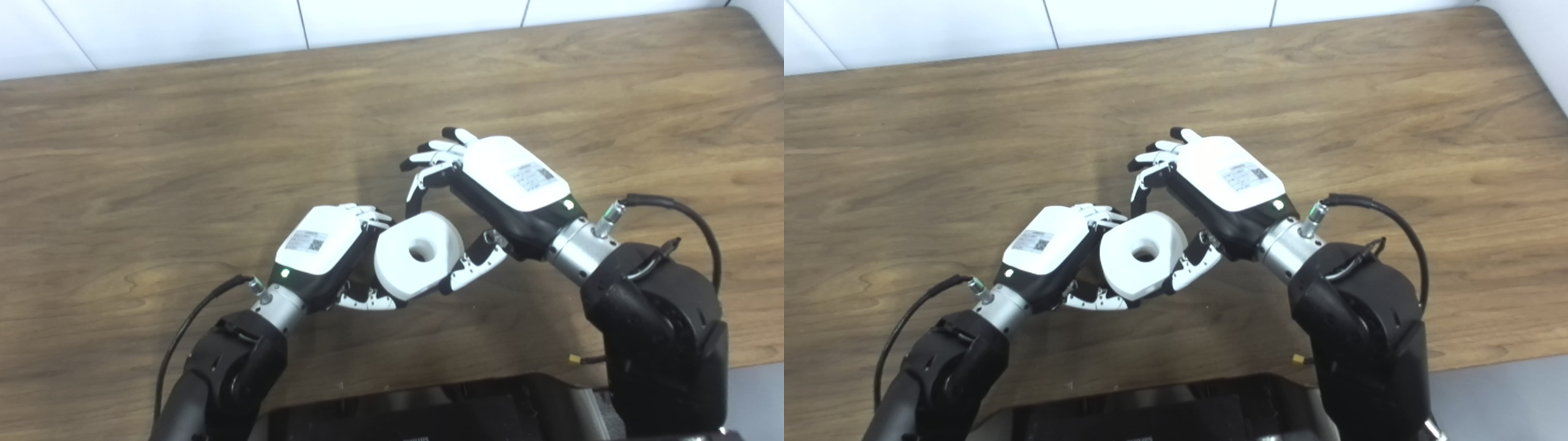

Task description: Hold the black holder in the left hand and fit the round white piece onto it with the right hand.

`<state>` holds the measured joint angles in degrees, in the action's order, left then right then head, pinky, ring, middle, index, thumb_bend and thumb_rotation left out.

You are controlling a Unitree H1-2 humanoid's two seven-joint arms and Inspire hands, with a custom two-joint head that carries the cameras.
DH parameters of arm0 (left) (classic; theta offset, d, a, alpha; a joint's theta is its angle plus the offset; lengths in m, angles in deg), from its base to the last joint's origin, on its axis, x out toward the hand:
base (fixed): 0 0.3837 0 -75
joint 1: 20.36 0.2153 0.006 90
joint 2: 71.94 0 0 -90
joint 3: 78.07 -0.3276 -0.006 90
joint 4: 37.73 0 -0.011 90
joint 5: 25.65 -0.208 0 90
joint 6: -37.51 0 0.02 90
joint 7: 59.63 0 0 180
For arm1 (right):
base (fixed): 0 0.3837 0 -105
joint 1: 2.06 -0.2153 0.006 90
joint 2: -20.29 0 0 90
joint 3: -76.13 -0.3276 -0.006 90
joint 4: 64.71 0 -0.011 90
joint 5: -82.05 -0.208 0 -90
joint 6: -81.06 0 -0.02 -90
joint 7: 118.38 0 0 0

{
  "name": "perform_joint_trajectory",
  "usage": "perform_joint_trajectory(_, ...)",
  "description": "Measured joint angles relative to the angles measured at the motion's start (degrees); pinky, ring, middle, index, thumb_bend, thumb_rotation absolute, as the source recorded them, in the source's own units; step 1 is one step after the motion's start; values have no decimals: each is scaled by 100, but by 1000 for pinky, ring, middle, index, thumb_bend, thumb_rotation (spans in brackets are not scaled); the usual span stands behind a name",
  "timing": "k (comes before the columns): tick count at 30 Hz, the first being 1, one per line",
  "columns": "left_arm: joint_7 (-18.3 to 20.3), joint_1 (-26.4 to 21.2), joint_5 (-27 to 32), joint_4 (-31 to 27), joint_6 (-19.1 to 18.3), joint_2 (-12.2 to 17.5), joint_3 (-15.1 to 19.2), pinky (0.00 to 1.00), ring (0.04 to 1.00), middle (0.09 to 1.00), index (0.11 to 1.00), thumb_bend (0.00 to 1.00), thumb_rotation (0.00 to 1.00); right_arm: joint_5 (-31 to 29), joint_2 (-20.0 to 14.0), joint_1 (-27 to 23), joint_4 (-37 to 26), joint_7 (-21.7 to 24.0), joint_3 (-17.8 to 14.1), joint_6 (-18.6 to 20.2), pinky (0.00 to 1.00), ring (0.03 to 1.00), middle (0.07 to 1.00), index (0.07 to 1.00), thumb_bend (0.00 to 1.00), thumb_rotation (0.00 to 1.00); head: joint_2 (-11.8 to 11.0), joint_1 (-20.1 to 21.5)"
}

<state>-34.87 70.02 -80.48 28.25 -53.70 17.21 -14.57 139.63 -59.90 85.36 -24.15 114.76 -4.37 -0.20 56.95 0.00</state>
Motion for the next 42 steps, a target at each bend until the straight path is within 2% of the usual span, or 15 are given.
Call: perform_joint_trajectory(42,5,1,-8,-3,-15,-40,-25,863,837,771,485,522,50,-110,-338,-89,-38,129,-37,13,970,911,828,482,523,130,44,26)
